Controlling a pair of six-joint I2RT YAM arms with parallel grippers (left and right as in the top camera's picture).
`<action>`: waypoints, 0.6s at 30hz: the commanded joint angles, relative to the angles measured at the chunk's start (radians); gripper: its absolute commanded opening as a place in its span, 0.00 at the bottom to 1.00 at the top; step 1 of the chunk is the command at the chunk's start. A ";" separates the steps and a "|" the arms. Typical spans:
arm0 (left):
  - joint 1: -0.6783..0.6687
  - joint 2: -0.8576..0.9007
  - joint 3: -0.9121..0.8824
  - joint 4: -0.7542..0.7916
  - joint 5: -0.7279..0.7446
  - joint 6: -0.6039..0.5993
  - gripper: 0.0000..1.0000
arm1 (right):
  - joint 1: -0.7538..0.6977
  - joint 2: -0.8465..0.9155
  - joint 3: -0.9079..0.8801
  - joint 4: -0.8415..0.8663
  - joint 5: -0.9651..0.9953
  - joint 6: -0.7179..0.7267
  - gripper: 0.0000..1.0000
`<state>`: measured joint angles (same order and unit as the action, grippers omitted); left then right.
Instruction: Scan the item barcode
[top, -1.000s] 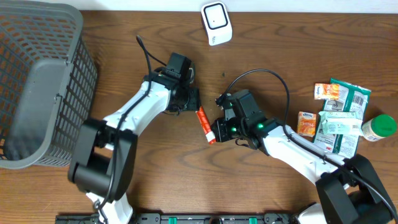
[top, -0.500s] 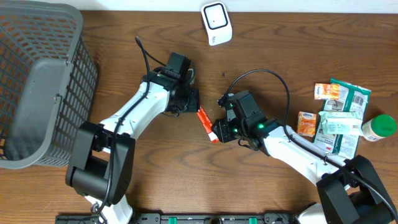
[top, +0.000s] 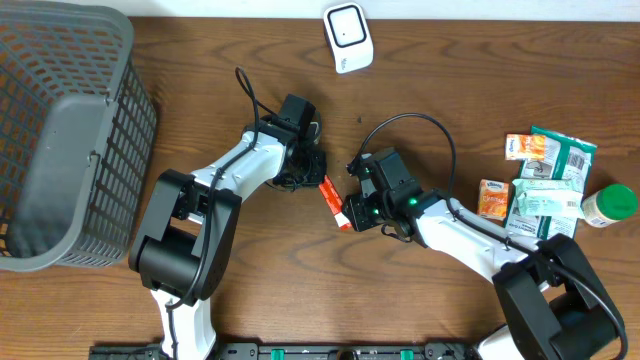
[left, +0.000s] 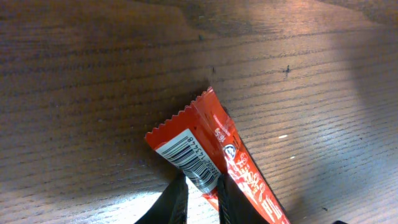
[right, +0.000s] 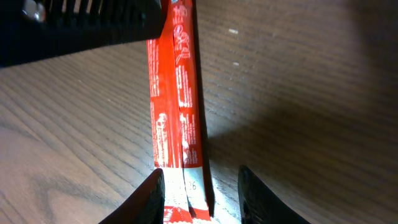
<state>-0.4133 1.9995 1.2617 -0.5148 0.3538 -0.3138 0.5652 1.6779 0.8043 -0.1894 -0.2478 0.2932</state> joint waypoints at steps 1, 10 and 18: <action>-0.002 0.055 -0.014 -0.004 -0.035 0.003 0.19 | 0.019 0.021 -0.006 0.004 -0.053 -0.021 0.38; -0.002 0.120 -0.014 -0.003 -0.055 0.003 0.19 | 0.019 0.098 -0.006 0.052 -0.135 -0.020 0.39; -0.002 0.131 -0.014 0.005 -0.055 0.003 0.12 | 0.040 0.120 -0.006 0.069 -0.062 -0.018 0.23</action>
<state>-0.4133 2.0285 1.2884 -0.5117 0.3840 -0.3141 0.5797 1.7607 0.8085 -0.1104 -0.3618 0.2783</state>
